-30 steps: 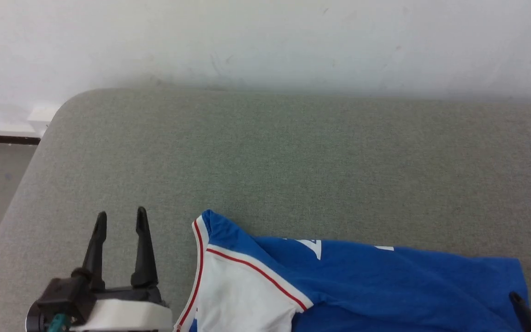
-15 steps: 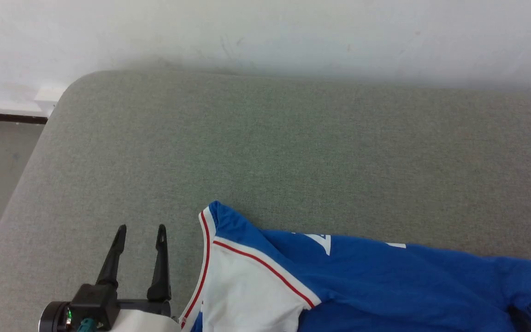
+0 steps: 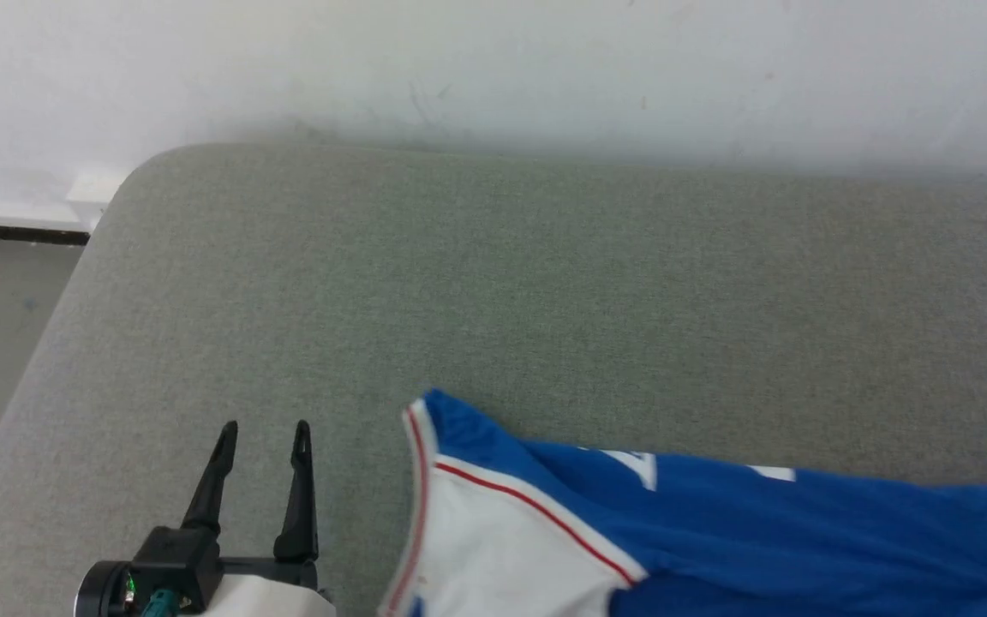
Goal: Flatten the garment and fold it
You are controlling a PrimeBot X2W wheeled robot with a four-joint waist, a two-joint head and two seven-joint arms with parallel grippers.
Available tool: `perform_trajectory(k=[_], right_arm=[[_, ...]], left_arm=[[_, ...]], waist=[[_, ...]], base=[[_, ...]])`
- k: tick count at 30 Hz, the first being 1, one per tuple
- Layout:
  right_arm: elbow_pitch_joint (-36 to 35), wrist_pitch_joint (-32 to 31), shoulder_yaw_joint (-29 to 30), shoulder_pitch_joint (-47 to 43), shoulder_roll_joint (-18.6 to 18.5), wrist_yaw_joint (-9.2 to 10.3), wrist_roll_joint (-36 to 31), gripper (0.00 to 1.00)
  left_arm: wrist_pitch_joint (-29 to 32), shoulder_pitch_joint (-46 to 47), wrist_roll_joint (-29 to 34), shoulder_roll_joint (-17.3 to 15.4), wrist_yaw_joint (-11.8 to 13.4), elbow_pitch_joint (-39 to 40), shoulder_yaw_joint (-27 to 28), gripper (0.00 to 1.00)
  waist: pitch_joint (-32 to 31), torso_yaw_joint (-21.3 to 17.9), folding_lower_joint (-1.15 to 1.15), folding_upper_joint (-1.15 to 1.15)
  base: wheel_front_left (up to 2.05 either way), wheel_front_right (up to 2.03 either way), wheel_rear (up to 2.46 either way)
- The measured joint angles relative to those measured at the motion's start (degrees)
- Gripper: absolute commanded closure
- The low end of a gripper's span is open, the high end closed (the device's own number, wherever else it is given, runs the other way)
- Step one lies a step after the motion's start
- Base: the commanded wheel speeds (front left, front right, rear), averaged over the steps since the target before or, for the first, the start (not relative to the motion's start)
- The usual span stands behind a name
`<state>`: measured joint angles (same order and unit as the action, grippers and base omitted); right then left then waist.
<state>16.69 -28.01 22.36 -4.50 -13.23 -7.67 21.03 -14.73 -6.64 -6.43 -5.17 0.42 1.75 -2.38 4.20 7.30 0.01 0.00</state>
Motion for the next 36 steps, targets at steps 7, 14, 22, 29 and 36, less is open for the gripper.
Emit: perform_trajectory(k=[7,14,22,29,36], right_arm=[[2.87,1.54,6.52,2.25,-5.06,0.07,-4.43,1.0],[-3.52,-1.45,3.5,1.23,-3.74,0.07,-3.49,1.0],[-21.05,-11.91,-4.57,-5.57,-2.63,0.1,3.15,1.0],[-33.2,-19.73,-12.37,-8.14,1.07,0.13,8.15,1.0],[-36.1,-22.46,-21.31,-6.09,8.36,0.14,12.47,1.0]], left_arm=[[0.0,-0.01,0.44,0.66,-0.98,-0.01,0.41,0.0],[0.0,-0.34,0.51,1.26,-1.47,-0.22,0.89,0.0],[0.0,-1.02,0.51,1.58,-1.98,-0.35,0.99,0.0],[0.0,-1.48,0.51,1.88,-2.41,-0.75,0.64,0.0],[0.0,-1.57,0.56,1.94,-2.9,-0.86,0.73,0.0]], waist=[[-1.02,-1.26,0.0,0.0],[-2.69,-1.95,0.0,0.0],[-4.48,-1.96,-0.01,0.0],[-5.41,-0.59,-0.01,0.0],[-6.16,1.75,-0.01,0.0]], base=[[0.0,0.0,0.0],[0.0,0.0,0.0],[0.0,0.0,0.0],[0.0,0.0,0.0],[0.0,0.0,0.0]])
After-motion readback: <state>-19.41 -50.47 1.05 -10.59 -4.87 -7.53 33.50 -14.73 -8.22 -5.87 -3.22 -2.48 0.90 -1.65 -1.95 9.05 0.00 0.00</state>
